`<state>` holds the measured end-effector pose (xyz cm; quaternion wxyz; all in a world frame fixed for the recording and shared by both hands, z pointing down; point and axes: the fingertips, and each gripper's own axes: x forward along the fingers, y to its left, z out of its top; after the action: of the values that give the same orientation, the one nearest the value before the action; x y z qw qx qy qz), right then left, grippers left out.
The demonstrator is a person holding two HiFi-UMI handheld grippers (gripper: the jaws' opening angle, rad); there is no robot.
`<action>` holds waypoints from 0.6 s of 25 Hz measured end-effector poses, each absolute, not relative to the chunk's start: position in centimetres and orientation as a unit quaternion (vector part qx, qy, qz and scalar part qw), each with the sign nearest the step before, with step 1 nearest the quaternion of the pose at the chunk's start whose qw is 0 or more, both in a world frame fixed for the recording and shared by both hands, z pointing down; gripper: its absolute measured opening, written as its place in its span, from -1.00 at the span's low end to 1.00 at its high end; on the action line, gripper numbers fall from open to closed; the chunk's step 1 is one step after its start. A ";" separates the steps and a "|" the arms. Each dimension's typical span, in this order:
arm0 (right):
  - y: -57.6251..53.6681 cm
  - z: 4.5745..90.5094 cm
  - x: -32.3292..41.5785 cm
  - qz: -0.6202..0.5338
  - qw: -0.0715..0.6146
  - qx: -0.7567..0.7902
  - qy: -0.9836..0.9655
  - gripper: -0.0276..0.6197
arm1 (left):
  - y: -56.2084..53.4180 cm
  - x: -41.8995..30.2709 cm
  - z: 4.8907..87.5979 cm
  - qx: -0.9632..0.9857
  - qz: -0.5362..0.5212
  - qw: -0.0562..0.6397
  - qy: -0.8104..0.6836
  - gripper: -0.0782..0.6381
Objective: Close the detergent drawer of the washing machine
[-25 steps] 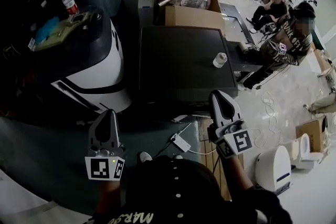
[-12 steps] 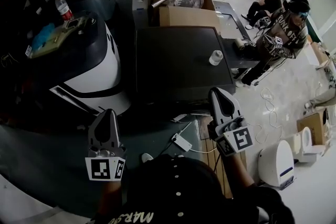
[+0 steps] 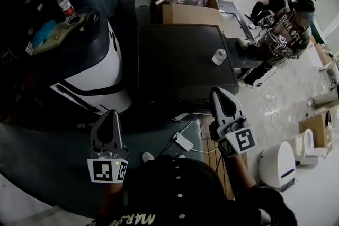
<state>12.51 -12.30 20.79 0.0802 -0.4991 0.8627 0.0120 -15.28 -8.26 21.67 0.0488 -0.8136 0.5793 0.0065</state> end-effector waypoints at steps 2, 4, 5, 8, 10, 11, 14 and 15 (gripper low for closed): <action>-12.1 20.5 12.2 0.020 0.084 -0.492 0.866 -0.80 | -8.1 -15.3 21.7 -0.814 0.007 0.048 0.579 -0.77; -12.1 20.3 12.0 0.023 0.086 -0.490 0.867 -0.80 | -8.0 -15.5 21.8 -0.813 0.008 0.047 0.580 -0.77; -12.1 20.3 11.9 0.023 0.086 -0.490 0.867 -0.80 | -8.0 -15.5 21.9 -0.813 0.008 0.046 0.580 -0.77; -12.1 20.4 11.6 0.022 0.085 -0.489 0.868 -0.80 | -7.9 -15.7 21.9 -0.813 0.007 0.045 0.581 -0.77; -12.0 20.5 11.3 0.022 0.081 -0.486 0.870 -0.80 | -7.8 -15.8 22.0 -0.813 0.008 0.043 0.581 -0.77; -12.0 20.5 11.2 0.022 0.078 -0.486 0.870 -0.80 | -7.7 -15.8 21.9 -0.813 0.009 0.043 0.581 -0.77; -11.9 20.7 11.0 0.020 0.072 -0.488 0.869 -0.80 | -7.6 -16.0 22.0 -0.812 0.012 0.041 0.582 -0.77; -11.9 20.9 11.0 0.021 0.067 -0.488 0.870 -0.80 | -7.5 -16.1 22.0 -0.812 0.012 0.041 0.583 -0.77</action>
<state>11.00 -11.93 20.95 0.0666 -0.4879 0.8701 0.0210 -16.08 -7.52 22.03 0.0408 -0.8115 0.5828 0.0122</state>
